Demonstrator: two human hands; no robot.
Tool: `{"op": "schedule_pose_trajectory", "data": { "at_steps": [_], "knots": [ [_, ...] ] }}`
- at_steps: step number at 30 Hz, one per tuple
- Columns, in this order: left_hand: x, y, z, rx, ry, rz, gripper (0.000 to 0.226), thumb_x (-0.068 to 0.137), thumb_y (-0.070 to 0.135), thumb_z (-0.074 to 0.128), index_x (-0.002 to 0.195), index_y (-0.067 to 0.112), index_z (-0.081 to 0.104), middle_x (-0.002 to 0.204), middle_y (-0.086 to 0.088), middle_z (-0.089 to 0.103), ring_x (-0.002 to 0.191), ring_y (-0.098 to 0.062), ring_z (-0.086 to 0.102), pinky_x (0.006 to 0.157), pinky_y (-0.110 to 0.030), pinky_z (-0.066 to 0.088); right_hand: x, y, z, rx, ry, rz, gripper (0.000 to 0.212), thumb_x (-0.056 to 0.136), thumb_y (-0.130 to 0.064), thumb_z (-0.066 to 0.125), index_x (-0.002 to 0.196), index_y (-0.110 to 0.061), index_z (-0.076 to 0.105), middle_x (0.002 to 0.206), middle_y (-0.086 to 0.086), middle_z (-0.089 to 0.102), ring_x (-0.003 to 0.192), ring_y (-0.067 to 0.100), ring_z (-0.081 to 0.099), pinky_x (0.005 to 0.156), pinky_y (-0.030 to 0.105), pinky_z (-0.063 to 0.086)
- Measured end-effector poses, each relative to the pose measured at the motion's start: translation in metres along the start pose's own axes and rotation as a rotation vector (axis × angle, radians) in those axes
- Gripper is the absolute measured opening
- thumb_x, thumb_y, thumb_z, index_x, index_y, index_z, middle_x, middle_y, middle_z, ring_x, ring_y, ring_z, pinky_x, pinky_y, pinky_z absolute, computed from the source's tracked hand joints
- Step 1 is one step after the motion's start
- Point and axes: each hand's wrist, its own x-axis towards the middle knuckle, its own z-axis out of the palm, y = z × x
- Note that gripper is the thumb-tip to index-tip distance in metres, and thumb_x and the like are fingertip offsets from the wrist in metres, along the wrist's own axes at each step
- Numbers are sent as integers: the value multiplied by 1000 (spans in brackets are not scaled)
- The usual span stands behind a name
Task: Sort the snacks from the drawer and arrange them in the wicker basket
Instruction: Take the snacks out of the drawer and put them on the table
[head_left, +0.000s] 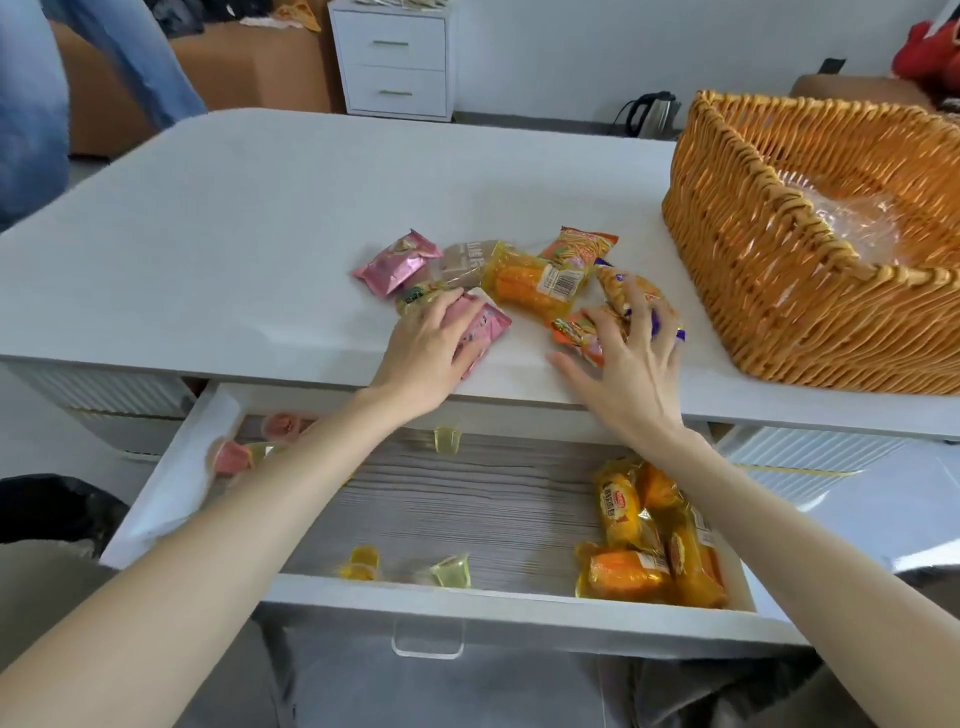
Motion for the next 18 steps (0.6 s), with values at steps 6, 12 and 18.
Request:
{"op": "schedule_pose_trajectory", "data": {
  "at_steps": [6, 12, 18],
  "knots": [
    [44, -1, 18, 83, -136, -90, 55, 101, 43, 29, 152, 28, 15, 160, -5, 12, 145, -32, 11, 116, -49, 13, 37, 7, 18, 29, -131, 72, 56, 96, -54, 43, 147, -36, 29, 162, -1, 4, 147, 33, -1, 113, 58, 16],
    [78, 6, 29, 85, -167, -184, 54, 101, 49, 20, 152, 38, 7, 161, 5, 1, 146, -30, -1, 113, -58, 4, 83, 10, 34, 52, -191, 132, 65, 96, -57, 38, 152, -41, 9, 162, -3, -9, 147, 35, -10, 113, 62, 6],
    [62, 11, 22, 21, -91, -124, 55, 101, 52, 17, 152, 36, 7, 161, 9, -6, 147, -21, -5, 114, -54, -1, 67, 9, 16, 51, -213, 24, 75, 93, -31, 52, 153, -39, 8, 162, -3, -5, 146, 37, -4, 113, 57, 20]
  ]
}}
